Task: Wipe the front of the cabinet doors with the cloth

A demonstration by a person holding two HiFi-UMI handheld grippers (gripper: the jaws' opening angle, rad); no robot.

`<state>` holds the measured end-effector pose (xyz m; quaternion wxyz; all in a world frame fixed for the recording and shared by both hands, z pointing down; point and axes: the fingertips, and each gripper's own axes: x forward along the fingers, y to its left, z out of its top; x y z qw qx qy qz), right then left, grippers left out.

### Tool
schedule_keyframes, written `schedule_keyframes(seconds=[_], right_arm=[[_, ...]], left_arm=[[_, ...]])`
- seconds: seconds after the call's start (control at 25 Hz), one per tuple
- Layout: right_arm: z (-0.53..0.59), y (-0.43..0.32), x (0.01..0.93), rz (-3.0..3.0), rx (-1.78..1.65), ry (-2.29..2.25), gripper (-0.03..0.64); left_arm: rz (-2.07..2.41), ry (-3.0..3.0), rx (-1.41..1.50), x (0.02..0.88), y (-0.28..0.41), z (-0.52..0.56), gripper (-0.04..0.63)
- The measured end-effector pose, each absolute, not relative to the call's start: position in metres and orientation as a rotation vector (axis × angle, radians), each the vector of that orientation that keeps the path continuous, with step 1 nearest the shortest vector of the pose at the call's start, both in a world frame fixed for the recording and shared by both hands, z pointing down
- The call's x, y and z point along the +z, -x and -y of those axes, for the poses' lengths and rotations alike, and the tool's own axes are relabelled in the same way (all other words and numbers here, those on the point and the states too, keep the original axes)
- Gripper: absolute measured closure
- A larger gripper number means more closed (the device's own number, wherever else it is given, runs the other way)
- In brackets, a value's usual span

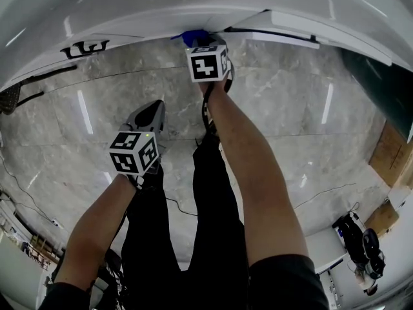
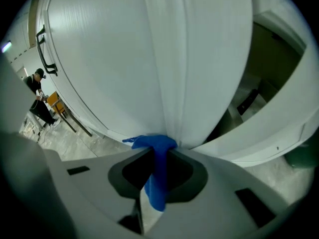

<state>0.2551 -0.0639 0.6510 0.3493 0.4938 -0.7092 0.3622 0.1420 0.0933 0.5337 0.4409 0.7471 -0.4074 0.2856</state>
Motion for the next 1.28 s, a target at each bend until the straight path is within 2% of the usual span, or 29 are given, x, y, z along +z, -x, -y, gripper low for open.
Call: schedule_keyframes(seconds=[0.24,0.6,0.88,1.28], right_arm=[[0.051,-0.258,0.64,1.832,0.933,-1.272,0.56],[-0.009,-0.273,0.565,1.823,0.984,-1.278,0.56],[-0.046,-0.24,0.46,1.939,1.113,-1.252,0.56],[-0.064,-0.175,0.262,2.247,0.979,-1.27,0.56]], left_arm=[[1.033,-1.818,0.732,0.53,-0.124,-0.103,0.597],[1.098,-1.778,0.754,0.49,-0.075,-0.113,0.597],[1.172,-1.803,0.716,0.413,-0.034,-0.099,0.597],[1.268,-1.908,0.539,0.252,-0.018,-0.105,0.597]])
